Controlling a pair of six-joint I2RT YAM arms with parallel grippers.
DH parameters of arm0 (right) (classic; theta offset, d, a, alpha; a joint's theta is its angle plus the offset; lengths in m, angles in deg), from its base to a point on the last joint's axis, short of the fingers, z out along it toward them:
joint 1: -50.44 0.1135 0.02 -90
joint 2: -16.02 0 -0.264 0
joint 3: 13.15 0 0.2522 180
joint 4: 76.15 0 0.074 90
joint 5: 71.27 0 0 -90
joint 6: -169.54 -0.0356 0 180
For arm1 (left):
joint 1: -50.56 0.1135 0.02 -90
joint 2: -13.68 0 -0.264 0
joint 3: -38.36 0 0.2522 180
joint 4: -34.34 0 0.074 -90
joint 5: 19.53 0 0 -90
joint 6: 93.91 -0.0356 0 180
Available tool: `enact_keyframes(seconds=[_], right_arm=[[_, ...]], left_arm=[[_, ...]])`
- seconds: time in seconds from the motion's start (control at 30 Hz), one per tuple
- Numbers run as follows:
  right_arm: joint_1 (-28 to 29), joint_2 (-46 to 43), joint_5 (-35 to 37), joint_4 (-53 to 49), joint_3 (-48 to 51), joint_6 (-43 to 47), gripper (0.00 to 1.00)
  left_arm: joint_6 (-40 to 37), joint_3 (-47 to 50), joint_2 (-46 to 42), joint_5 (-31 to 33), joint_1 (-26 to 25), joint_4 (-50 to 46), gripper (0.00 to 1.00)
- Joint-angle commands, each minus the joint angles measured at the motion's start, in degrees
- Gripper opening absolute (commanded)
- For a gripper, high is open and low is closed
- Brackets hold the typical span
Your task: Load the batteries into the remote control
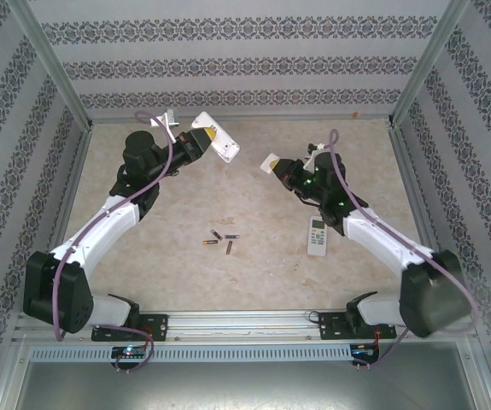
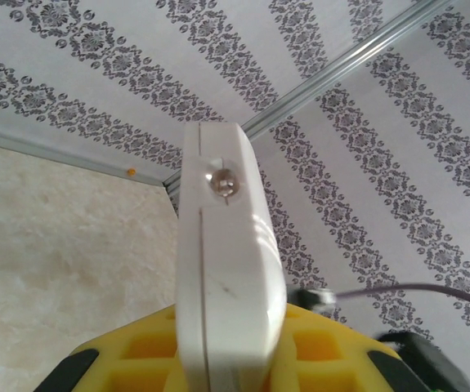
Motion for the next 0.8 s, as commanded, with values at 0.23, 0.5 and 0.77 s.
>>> enact_keyframes(seconds=[0.23,0.5,0.77], right_arm=[[-3.87,22.34,1.18,-0.43,-5.98,5.75,0.10],[-5.91,24.00,2.94,0.38,-0.35,5.78,0.28],[-8.85,2.81,2.36,-3.85,4.44,13.40,0.60]], left_arm=[[0.22,5.37,-3.61,-2.46,0.01,-0.16,0.01],[2.10,5.66,-1.55,-3.65,-0.02,2.53,0.01],[4.76,4.51,1.12,-6.86,0.03,5.11,0.01]])
